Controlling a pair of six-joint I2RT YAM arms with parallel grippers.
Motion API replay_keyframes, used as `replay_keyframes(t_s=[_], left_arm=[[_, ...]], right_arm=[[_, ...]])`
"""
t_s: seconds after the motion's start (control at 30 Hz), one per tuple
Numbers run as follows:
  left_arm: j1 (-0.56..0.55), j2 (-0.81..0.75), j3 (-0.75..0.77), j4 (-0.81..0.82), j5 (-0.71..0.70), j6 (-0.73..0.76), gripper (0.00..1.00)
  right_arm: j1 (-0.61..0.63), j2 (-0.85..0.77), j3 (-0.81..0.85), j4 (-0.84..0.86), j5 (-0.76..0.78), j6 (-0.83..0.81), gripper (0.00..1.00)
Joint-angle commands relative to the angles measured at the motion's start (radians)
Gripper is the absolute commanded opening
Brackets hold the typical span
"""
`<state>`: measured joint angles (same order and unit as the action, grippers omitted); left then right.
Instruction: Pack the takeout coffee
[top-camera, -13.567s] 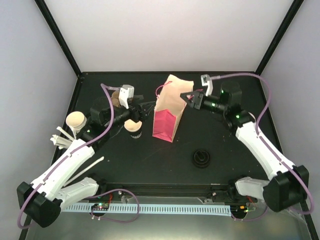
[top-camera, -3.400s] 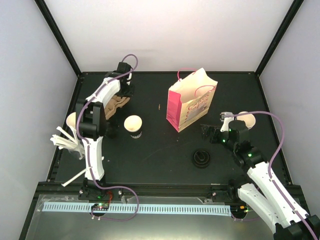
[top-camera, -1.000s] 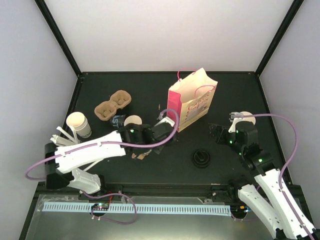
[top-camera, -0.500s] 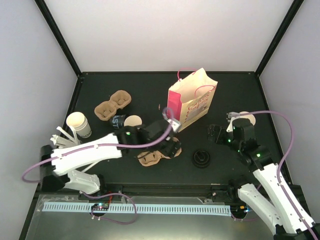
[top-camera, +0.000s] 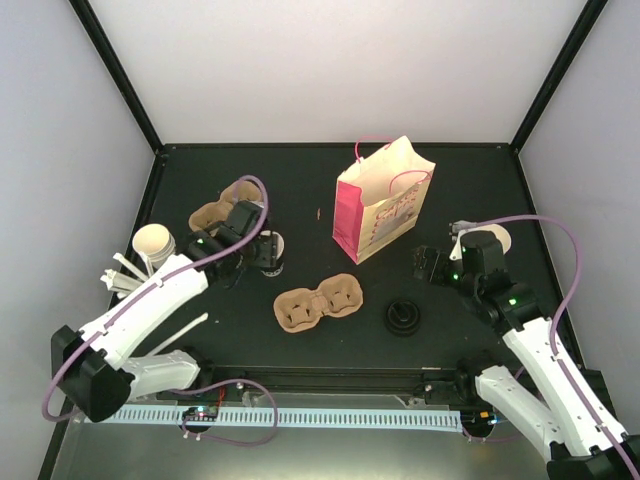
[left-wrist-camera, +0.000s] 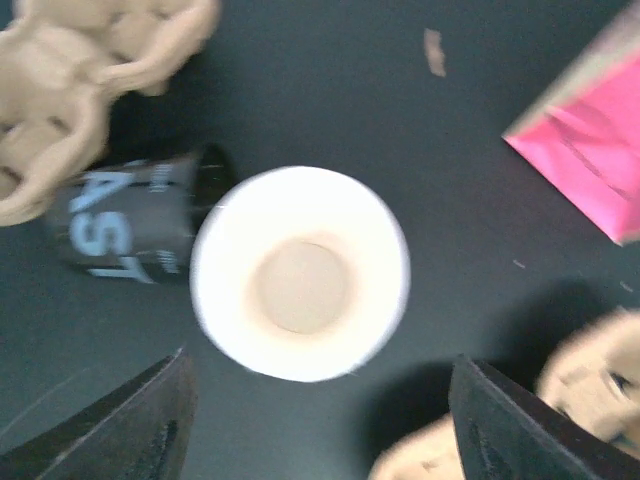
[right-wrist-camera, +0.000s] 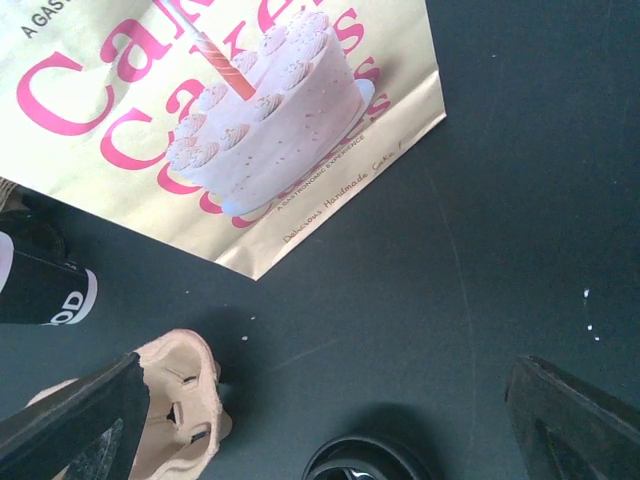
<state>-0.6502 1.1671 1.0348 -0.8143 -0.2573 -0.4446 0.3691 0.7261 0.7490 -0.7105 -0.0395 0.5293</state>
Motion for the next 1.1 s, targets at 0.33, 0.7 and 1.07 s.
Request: replay_keyframes(t_s=[0.33, 0.7, 1.07], left_arm=[[0.323, 0.06, -0.102, 0.148, 0.234, -0.155, 0.5], [0.345, 0.215, -0.059, 0.13, 0.283, -0.157, 0.05], [0.304, -0.027, -0.052, -0.033, 0.329, -0.105, 0.02]], right_arm=[[0.002, 0.033, 0.021, 0.008, 0.085, -0.008, 1.0], [0.002, 0.049, 0.033, 0.009, 0.1, -0.02, 1.0], [0.002, 0.129, 0.123, -0.074, 0.296, 0.032, 1.0]])
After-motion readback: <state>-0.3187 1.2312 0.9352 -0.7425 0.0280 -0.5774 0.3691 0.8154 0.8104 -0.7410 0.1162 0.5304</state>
